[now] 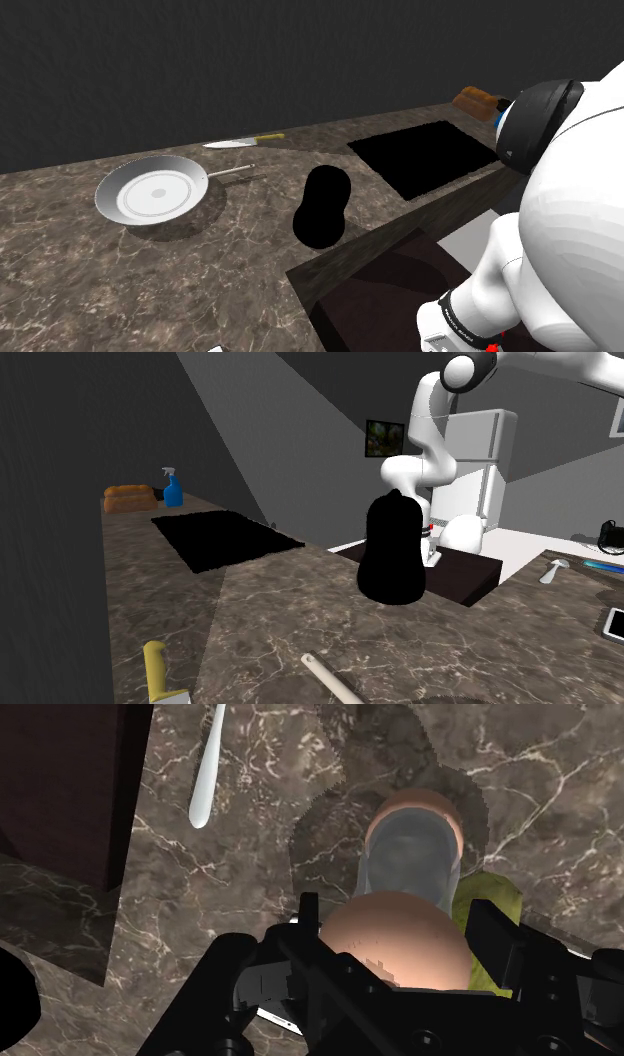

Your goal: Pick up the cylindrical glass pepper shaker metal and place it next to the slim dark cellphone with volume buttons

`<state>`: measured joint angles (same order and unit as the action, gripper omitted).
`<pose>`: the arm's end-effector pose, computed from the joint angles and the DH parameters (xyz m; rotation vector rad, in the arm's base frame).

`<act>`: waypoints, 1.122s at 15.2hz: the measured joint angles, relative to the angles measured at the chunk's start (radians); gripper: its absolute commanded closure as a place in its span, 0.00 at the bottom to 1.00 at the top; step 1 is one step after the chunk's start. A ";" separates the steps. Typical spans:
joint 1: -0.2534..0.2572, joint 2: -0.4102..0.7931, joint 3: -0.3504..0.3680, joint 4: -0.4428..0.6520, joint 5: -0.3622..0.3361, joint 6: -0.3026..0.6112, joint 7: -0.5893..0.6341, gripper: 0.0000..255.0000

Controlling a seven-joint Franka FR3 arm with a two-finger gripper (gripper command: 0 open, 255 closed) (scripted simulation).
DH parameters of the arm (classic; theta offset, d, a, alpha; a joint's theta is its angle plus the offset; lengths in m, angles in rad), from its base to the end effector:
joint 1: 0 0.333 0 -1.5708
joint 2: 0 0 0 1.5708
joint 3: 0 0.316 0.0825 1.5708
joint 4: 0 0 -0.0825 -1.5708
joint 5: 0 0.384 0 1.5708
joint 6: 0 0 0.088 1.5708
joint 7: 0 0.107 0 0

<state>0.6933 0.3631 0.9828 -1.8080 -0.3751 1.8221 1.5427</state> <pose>0.0095 0.5986 0.4050 2.9482 0.3807 0.0868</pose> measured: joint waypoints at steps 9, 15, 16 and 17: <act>0.002 -0.001 0.001 0.015 0.003 -0.014 -0.003 0.00; 0.018 -0.011 0.012 0.114 0.020 -0.116 -0.017 0.00; 0.019 -0.010 0.012 0.116 0.020 -0.118 -0.016 0.00; 0.020 -0.009 0.012 0.118 0.020 -0.119 -0.016 0.00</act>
<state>0.7137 0.3537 0.9947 -1.6900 -0.3552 1.7030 1.5270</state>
